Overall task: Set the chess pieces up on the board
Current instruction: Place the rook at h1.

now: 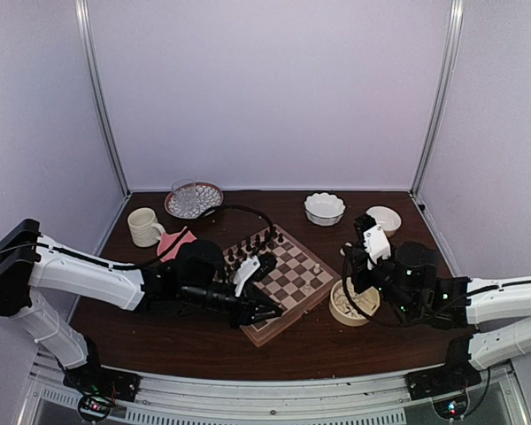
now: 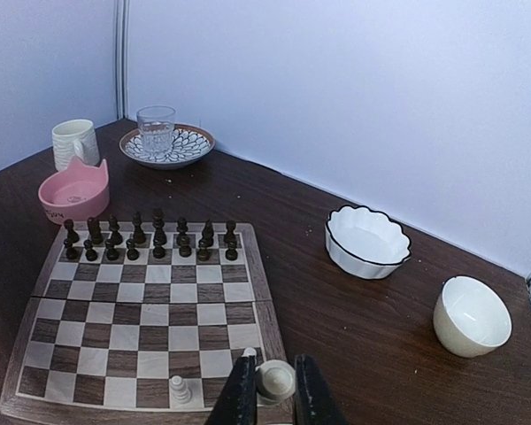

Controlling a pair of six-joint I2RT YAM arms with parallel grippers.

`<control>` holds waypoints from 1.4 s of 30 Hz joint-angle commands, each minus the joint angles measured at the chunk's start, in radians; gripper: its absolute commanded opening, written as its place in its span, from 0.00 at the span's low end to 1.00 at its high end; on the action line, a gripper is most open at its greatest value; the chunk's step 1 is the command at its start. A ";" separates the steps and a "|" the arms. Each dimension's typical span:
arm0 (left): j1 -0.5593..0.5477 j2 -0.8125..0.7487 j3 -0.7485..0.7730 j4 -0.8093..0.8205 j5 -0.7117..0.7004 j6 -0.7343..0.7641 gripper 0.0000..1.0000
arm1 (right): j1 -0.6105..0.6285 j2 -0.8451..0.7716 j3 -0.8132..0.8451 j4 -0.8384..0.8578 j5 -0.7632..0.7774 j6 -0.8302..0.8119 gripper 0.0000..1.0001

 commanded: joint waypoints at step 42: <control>0.001 -0.004 -0.002 0.027 -0.096 0.060 0.00 | -0.066 0.061 0.004 0.026 0.085 0.088 0.00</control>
